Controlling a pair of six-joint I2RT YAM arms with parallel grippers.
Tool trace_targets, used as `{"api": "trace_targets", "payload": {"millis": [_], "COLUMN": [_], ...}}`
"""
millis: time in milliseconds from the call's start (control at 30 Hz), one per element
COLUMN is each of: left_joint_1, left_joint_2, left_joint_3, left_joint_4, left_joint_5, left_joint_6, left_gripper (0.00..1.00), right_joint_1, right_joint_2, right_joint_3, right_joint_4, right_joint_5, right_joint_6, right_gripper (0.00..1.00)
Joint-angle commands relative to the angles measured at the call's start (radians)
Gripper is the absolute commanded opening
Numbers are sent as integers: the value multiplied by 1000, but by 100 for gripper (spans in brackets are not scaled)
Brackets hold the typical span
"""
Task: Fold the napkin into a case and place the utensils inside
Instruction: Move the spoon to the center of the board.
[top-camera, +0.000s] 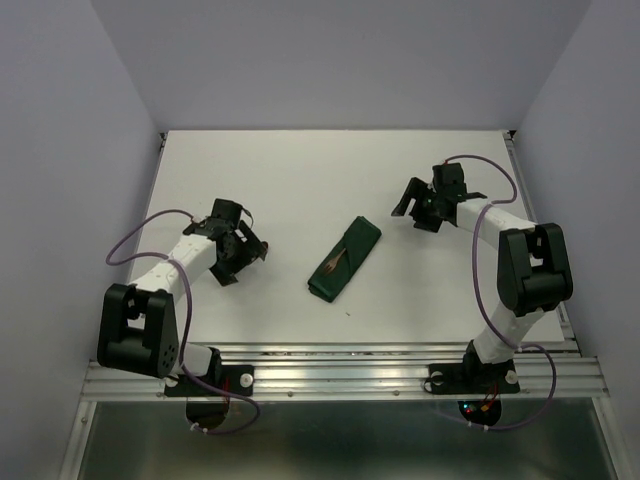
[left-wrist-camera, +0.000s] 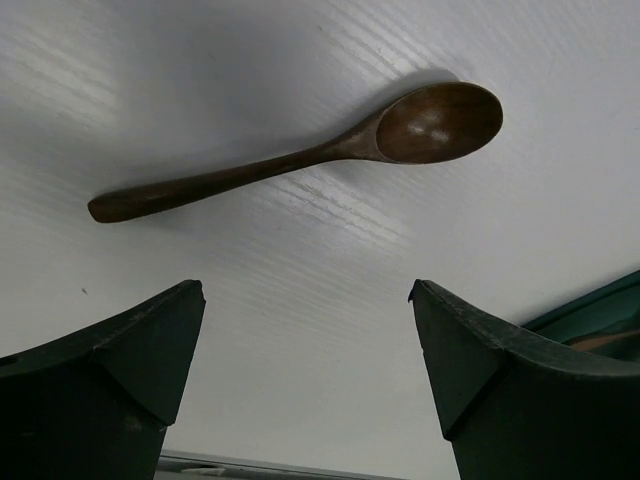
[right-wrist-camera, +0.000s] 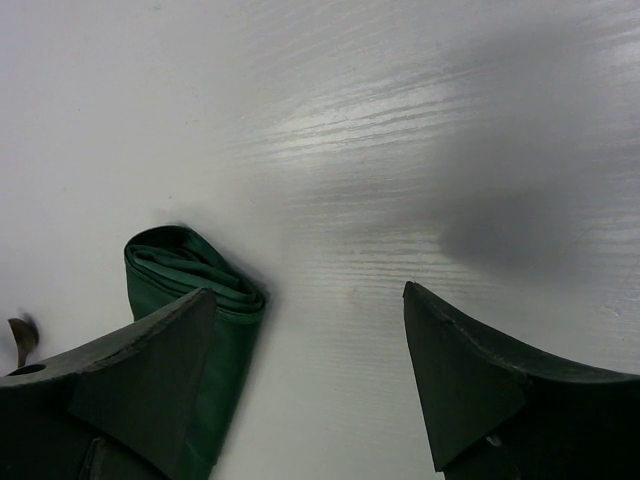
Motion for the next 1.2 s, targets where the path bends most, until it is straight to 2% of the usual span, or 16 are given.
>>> {"api": "trace_targets", "payload": {"millis": [0, 167, 367, 500, 900, 1167], "left_joint_1": [-2, 6, 41, 41, 52, 63], "left_joint_2": [-59, 23, 185, 206, 229, 327], "left_joint_3": [-28, 29, 122, 151, 181, 283], "left_joint_4": [51, 80, 131, 146, 128, 134], "left_joint_5": [16, -65, -20, -12, -136, -207], "left_joint_6": [-169, -191, -131, -130, -124, -159], "left_gripper": [98, 99, 99, 99, 99, 85], "right_joint_1": [7, 7, 7, 7, 7, 7], "right_joint_2": [-40, -40, -68, -78, -74, -71], "right_joint_3": [1, -2, -1, -7, -7, -16], "right_joint_4": [-2, 0, -14, -19, -19, -19], "right_joint_5": [-12, -24, -17, -11, -29, -46], "right_joint_6": [-15, -9, -16, -16, -15, -15], "right_gripper": [81, 82, 84, 84, 84, 85]}}
